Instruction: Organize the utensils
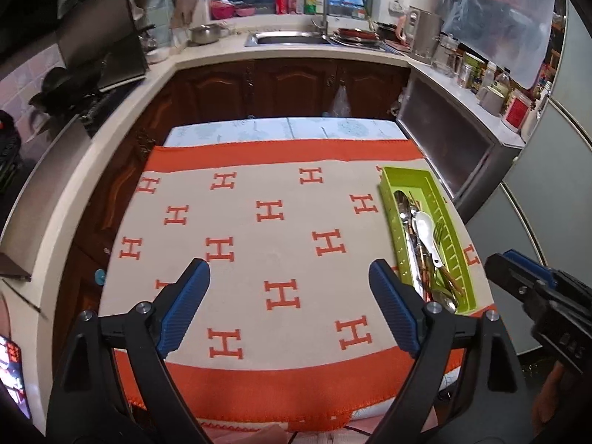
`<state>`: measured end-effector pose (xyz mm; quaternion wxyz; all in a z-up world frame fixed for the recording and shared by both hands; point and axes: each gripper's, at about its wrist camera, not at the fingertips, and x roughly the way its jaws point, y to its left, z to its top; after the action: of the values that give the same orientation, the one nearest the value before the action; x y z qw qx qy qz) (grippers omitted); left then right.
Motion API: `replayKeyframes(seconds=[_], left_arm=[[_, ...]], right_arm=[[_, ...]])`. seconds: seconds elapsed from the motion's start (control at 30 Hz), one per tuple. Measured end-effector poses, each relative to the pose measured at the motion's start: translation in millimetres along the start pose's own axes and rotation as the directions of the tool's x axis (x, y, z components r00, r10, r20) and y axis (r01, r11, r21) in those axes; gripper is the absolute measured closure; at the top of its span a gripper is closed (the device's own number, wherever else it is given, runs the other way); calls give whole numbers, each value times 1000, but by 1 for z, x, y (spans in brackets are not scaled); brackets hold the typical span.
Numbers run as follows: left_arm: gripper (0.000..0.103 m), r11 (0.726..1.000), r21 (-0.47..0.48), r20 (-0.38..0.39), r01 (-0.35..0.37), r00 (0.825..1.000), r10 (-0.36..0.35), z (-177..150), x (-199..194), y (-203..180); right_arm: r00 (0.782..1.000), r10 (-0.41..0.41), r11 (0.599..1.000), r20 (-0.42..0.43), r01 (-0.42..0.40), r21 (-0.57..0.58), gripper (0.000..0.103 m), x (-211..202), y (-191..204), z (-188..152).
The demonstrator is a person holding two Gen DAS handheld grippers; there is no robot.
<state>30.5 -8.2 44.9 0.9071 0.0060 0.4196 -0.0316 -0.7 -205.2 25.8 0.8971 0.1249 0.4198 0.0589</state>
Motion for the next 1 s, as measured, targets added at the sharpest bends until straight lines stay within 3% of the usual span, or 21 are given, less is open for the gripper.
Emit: replayKeyframes(seconds=[0.23, 1.0], left_arm=[[17, 997, -70, 24, -20, 999, 22, -14, -19, 16], [17, 996, -79, 30, -31, 999, 33, -31, -22, 26]], right_arm=[[998, 7, 998, 68, -3, -61, 59, -18, 28, -9], [1000, 16, 997, 5, -16, -78, 58, 0, 46, -20]])
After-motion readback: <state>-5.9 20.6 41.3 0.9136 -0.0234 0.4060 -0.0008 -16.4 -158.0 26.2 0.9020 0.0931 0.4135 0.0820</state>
